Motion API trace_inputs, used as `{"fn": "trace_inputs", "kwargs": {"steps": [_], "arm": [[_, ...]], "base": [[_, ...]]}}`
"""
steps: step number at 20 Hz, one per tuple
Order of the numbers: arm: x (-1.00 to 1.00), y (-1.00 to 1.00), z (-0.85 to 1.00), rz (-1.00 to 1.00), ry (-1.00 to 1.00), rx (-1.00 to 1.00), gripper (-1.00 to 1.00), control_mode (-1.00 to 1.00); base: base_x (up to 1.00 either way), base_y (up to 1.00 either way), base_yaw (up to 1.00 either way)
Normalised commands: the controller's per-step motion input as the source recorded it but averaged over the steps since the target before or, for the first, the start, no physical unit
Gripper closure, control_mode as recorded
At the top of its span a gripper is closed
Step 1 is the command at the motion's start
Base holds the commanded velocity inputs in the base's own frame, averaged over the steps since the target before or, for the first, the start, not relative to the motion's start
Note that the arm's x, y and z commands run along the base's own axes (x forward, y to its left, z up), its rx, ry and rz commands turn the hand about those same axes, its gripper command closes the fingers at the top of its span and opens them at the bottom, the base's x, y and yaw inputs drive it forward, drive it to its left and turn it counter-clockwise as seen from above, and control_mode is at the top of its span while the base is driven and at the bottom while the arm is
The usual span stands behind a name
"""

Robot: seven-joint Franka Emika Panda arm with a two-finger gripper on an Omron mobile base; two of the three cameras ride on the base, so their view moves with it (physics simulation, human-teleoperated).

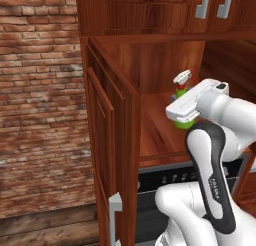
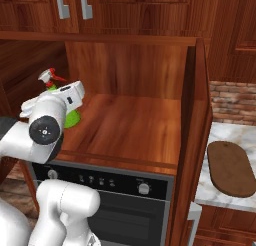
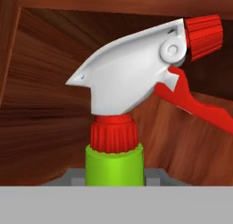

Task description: Grab the spray bottle from the cabinet, then place it next to the cutting board for sanitizing. Then grab the dish brush from the countertop next to the sink and place it next to the cutting board.

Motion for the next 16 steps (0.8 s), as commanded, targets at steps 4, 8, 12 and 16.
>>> {"fn": "trace_inputs", "kwargs": {"steps": [4, 8, 12, 16], "arm": [[-0.31, 0.0, 0.0, -0.19, 0.09, 0.0, 1.0, -1.0], [-0.5, 0.0, 0.0, -0.19, 0.0, 0.0, 1.0, -1.0], [-0.41, -0.01, 0.0, -0.25, 0.0, 0.08, 1.0, -1.0], [-0.5, -0.04, 0.0, -0.24, 0.0, 0.13, 1.0, -1.0]], "base": [[0.0, 0.0, 0.0], [0.0, 0.0, 0.0], [0.0, 0.0, 0.0], [0.0, 0.0, 0.0]]}}
